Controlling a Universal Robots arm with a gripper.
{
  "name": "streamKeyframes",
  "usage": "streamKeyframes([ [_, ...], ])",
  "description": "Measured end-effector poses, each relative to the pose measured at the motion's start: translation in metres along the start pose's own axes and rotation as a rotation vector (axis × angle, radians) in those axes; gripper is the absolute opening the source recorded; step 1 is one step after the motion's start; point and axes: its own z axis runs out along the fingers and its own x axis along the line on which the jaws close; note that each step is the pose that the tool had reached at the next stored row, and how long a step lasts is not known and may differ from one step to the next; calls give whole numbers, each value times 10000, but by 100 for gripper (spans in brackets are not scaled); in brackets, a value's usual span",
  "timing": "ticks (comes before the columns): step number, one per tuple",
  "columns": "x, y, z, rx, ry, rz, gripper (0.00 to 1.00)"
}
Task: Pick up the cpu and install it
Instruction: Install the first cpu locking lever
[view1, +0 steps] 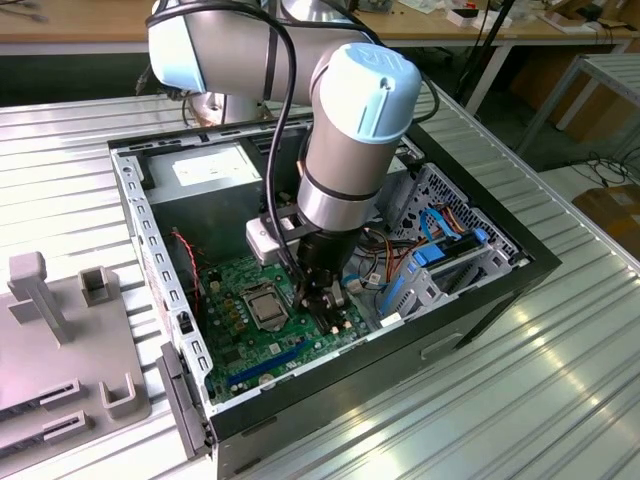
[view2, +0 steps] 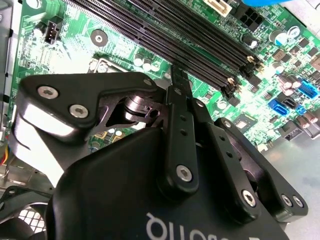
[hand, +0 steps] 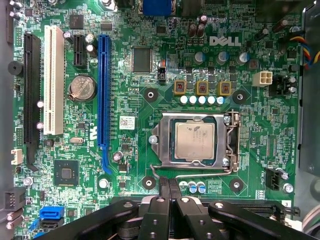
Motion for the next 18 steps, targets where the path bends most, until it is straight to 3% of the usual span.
streamKeyframes([
  [7,2,5,-40,0,1,0,11],
  [12,8,11,-156,0,0,1,11],
  [18,10,13,-196,0,-1,1,11],
])
